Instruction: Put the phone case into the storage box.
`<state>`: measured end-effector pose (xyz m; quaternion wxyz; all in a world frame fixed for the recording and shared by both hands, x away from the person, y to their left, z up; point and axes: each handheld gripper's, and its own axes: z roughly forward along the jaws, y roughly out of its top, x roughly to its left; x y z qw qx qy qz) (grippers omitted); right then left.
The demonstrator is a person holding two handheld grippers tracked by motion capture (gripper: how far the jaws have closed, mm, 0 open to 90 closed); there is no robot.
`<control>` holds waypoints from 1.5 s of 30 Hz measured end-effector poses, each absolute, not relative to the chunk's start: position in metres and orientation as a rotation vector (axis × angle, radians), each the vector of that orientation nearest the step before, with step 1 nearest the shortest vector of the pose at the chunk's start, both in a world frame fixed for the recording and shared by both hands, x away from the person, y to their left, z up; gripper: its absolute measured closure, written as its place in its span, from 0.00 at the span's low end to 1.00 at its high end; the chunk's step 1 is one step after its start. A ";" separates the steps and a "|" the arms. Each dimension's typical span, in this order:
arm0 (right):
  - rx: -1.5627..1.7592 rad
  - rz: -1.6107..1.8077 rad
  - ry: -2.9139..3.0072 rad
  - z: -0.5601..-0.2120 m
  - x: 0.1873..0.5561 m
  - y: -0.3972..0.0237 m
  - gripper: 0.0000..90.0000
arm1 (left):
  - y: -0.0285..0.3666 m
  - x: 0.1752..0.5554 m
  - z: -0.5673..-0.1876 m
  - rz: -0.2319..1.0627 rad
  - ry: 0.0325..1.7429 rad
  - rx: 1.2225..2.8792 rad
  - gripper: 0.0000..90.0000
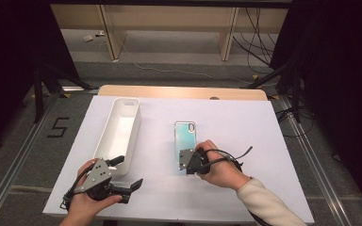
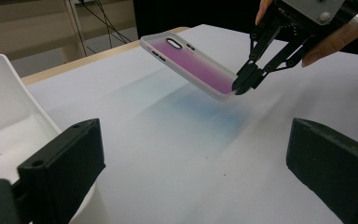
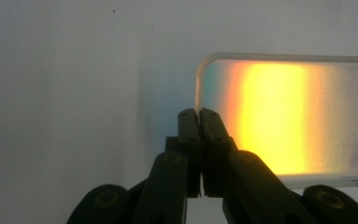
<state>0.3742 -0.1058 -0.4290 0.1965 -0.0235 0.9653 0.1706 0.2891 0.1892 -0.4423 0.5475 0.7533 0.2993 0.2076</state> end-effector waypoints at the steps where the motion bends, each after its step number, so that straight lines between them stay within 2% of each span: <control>1: -0.070 0.484 2.700 -0.429 0.374 -0.106 0.99 | 0.189 0.289 -0.442 0.492 0.710 1.786 0.04; 25: -0.079 0.489 2.679 -0.425 0.357 -0.110 0.99 | 0.186 0.291 -0.442 0.490 0.720 1.778 0.05; 36: -0.192 0.503 2.633 -0.423 0.352 -0.108 0.99 | 0.170 0.296 -0.427 0.472 0.785 1.762 0.13; 45: -0.164 0.548 2.617 -0.420 0.344 -0.107 0.99 | 0.150 0.321 -0.411 0.466 0.792 1.766 0.17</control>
